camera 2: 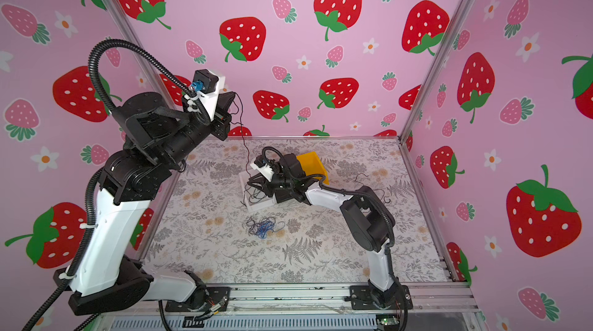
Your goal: Untangle the cables
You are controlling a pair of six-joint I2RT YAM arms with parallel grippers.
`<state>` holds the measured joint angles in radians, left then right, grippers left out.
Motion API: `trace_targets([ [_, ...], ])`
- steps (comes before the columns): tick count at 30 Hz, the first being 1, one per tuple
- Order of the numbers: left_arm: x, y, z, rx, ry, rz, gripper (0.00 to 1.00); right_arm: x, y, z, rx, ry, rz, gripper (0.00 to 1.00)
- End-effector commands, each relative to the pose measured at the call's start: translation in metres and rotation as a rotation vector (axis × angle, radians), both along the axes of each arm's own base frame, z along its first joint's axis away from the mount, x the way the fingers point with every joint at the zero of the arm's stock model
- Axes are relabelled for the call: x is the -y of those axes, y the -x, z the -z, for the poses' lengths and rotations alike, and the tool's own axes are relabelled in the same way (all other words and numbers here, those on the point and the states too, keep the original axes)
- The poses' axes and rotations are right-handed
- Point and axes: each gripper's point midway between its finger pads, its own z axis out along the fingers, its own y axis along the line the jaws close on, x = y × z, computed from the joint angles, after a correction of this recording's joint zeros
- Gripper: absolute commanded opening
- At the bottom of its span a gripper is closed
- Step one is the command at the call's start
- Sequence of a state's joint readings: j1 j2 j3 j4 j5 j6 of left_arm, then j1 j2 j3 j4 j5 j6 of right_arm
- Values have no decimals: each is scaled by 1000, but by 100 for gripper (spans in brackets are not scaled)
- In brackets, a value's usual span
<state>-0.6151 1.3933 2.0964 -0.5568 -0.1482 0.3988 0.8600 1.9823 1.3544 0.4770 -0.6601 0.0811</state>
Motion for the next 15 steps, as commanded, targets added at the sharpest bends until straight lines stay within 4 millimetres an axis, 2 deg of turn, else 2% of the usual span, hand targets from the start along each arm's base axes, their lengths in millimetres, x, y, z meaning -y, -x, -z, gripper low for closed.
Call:
trace_targets([
  [1,-14,9,-15,62,-1,-32,0,-9,-8,-28,60,-76,13,3],
  [4,-22,13,-15,71,-7,-57,0,-11,-13,-46,119,-101,29,0],
  [11,-34,18,-13,86,-4,-101,0,-15,-33,-111,260,-165,112,0],
  [13,-35,16,-8,79,-6,-114,0,-20,-40,-114,275,-144,115,0],
  [15,-37,13,1,69,-12,-131,0,-25,-50,-108,282,-103,135,0],
])
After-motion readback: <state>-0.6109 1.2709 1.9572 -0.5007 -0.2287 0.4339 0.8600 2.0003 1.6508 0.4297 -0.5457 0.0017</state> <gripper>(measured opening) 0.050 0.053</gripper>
